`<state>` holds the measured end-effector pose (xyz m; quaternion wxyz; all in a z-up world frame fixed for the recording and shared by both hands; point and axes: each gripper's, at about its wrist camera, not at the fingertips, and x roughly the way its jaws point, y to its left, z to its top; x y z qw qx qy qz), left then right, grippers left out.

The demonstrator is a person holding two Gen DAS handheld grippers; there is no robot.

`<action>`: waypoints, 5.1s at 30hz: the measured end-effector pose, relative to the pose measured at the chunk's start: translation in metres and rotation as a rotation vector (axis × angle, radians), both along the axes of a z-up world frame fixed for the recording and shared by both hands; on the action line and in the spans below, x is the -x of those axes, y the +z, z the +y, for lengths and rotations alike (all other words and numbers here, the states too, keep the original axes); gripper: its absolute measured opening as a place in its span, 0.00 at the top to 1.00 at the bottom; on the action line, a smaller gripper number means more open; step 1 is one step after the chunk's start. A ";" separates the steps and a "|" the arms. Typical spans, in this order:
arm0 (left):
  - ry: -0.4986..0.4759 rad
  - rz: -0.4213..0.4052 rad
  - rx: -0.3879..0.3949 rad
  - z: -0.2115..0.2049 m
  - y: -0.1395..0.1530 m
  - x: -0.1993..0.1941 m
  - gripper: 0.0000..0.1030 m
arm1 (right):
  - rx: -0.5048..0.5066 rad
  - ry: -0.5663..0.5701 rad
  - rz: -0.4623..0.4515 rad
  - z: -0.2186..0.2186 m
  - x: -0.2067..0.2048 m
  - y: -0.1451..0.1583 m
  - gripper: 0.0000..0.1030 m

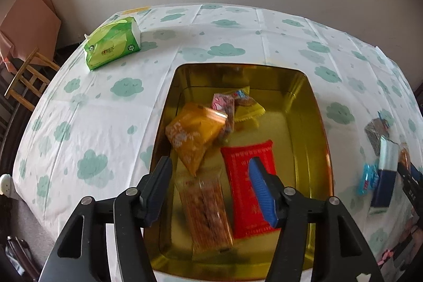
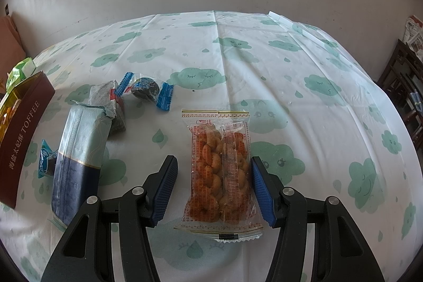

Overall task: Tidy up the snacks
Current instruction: 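Withdraw the left tool from the tray while the right gripper holds the twist snack bag, then carry the twist snack bag over the gold tray and open the right gripper, then move the right tool to the blue-and-white packet and grasp it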

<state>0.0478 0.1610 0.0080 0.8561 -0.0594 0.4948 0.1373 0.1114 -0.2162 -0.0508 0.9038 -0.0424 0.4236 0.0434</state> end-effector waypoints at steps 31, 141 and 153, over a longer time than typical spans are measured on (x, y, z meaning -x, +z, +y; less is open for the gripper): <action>0.036 -0.031 -0.005 -0.006 -0.010 0.052 0.23 | -0.026 -0.059 0.070 -0.005 0.004 0.006 0.61; 0.078 -0.061 0.021 0.017 -0.004 0.086 0.16 | -0.080 0.038 0.101 0.101 0.040 0.023 0.42; 0.033 -0.055 -0.003 -0.005 0.000 0.077 0.16 | -0.101 0.035 0.106 0.092 0.028 0.013 0.49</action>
